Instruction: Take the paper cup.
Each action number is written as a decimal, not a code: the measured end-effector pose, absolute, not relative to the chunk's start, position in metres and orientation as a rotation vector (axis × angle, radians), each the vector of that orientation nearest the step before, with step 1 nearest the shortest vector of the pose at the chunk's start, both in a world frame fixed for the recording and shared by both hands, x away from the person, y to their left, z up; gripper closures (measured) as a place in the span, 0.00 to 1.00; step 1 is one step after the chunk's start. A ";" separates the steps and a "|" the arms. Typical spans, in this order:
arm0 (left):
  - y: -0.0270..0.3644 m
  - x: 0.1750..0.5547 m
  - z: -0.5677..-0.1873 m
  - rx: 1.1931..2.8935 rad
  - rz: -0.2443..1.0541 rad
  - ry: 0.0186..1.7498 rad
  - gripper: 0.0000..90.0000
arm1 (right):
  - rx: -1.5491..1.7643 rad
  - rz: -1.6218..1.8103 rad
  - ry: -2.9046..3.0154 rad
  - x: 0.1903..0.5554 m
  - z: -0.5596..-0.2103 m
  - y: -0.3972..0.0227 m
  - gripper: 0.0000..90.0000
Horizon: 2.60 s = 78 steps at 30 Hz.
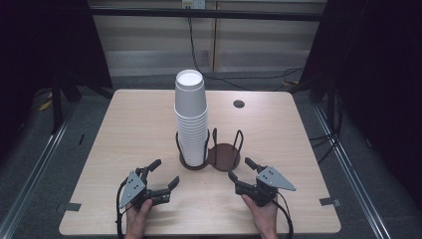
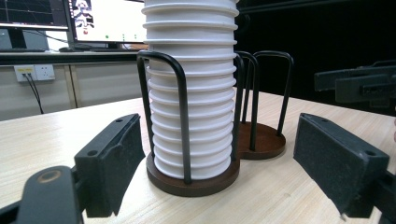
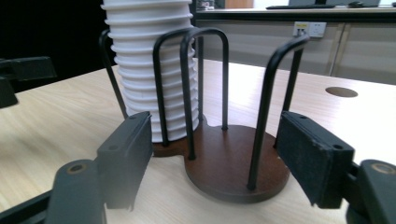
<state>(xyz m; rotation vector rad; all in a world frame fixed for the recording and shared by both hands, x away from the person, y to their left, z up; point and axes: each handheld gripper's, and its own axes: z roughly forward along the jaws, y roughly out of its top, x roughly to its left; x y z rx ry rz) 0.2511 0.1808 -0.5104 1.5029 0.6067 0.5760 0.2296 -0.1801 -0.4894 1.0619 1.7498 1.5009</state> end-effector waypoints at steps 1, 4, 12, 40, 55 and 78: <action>0.181 0.251 -0.510 1.503 0.576 0.607 0.17 | 1.056 1.502 1.760 0.230 -0.487 -0.180 0.31; 0.181 0.251 -0.510 1.503 0.575 0.607 0.17 | 1.057 1.511 1.773 0.231 -0.481 -0.179 0.27; 0.181 0.251 -0.510 1.503 0.575 0.607 0.17 | 1.014 1.563 1.799 0.233 -0.465 -0.176 0.21; 0.181 0.251 -0.510 1.503 0.575 0.607 0.17 | 0.911 1.707 1.980 0.255 -0.415 -0.167 0.22; 0.181 0.251 -0.510 1.502 0.575 0.608 0.17 | 0.833 1.724 2.052 0.269 -0.387 -0.162 0.17; 0.181 0.251 -0.510 1.499 0.557 0.597 0.17 | 0.727 1.742 2.117 0.289 -0.338 -0.145 0.18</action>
